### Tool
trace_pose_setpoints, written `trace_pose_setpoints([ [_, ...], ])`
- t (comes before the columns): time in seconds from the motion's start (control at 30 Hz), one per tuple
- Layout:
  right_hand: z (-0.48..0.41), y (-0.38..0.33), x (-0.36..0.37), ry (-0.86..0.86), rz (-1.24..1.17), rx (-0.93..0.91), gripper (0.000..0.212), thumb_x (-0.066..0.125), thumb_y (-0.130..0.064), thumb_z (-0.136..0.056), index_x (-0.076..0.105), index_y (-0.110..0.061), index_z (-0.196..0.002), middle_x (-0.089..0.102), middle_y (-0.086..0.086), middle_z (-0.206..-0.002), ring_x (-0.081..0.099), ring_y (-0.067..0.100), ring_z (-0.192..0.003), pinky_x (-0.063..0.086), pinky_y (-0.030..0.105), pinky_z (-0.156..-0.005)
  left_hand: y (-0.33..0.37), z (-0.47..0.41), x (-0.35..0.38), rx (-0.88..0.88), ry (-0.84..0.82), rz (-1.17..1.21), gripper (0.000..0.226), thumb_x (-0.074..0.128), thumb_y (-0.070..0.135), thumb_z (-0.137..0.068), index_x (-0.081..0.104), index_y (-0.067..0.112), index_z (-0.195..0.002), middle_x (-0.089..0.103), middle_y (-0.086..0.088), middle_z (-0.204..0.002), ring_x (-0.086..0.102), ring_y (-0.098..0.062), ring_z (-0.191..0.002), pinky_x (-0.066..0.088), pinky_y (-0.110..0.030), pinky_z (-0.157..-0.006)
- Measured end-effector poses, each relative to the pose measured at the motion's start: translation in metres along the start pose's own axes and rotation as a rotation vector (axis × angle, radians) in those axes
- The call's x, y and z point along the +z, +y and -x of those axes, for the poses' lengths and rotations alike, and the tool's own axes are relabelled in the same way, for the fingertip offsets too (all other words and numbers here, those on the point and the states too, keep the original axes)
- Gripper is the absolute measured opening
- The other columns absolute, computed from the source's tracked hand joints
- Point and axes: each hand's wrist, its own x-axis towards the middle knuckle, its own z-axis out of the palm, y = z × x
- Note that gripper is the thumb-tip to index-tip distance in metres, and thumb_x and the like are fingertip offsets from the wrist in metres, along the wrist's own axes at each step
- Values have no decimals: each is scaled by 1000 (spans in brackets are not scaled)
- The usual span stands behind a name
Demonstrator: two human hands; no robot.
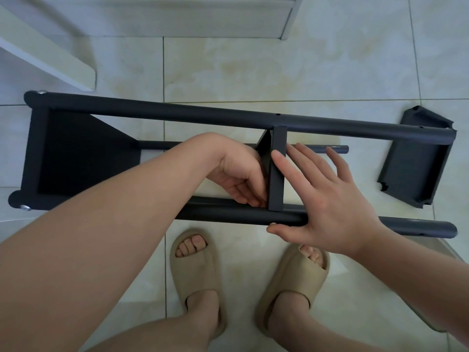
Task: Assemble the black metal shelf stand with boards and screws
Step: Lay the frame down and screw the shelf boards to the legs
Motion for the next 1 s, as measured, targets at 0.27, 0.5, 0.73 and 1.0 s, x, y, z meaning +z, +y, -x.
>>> trace_pose_setpoints([
  [0.27,-1,0,0,-2,7,-6,106,47,-83,-80,20,-18,-160,34,11,-161,31,30,-150,20,60,-120,0,-1,1,2,16,1,8,66,6,-92,73,8,-96,73,-3,-81,65,-9,-69,55,-19,-68],
  [0.5,0,0,0,0,13,-7,105,46,-82,-80,21,-18,-160,33,11,-162,31,29,-150,20,61,-120,-3,-1,0,15,-15,82,14,63,0,-92,74,9,-95,75,-5,-89,71,-12,-77,59,-23,-74],
  [0.73,-1,-1,0,18,14,0,105,47,-82,-79,26,-18,-159,28,12,-164,28,30,-151,20,60,-120,-6,-6,2,9,2,44,11,63,4,-93,73,9,-91,71,-3,-79,65,-10,-68,54,-20,-65],
  [1.0,-1,0,-1,20,54,-21,105,45,-82,-81,28,-15,-159,13,11,-168,16,26,-155,19,61,-120,-10,-3,1,30,-48,134,14,61,2,-93,73,7,-98,72,-8,-95,69,-16,-82,57,-26,-78],
])
